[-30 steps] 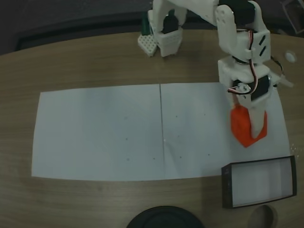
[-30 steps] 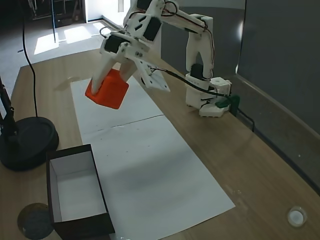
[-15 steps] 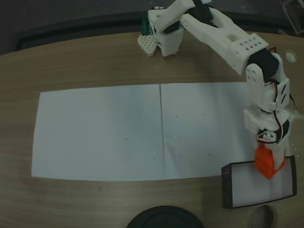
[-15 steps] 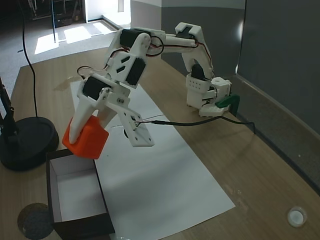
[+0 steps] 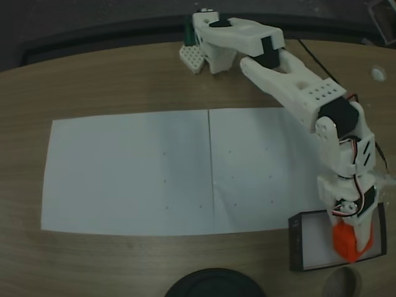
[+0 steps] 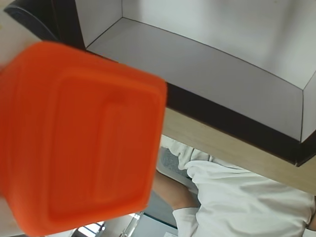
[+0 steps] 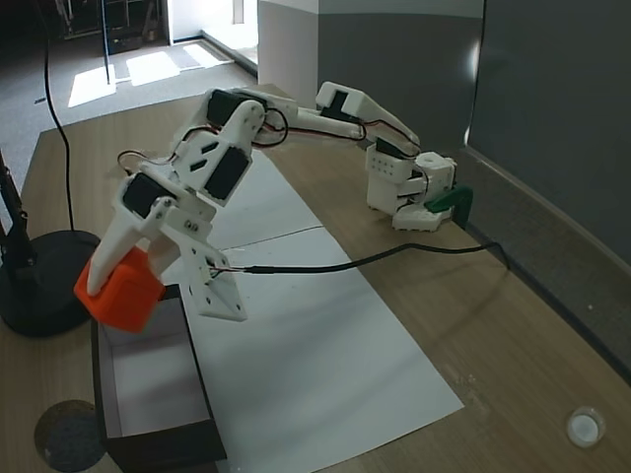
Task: Grab a orange square and put it in the box.
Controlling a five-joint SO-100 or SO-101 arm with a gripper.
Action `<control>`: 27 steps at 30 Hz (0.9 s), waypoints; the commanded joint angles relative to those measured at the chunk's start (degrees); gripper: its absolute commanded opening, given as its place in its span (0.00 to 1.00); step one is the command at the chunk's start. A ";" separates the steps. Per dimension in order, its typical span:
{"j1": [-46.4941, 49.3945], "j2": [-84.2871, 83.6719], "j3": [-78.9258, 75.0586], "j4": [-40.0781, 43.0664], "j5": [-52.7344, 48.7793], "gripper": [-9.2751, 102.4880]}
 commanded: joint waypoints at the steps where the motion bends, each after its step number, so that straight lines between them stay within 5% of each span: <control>1: 0.18 2.29 -4.48 -0.97 -0.09 0.11; 9: -2.64 2.29 -5.10 6.68 -0.09 0.11; 21: -2.72 1.49 -5.01 6.59 0.09 0.12; 27: -2.90 1.49 -4.48 7.65 0.44 0.29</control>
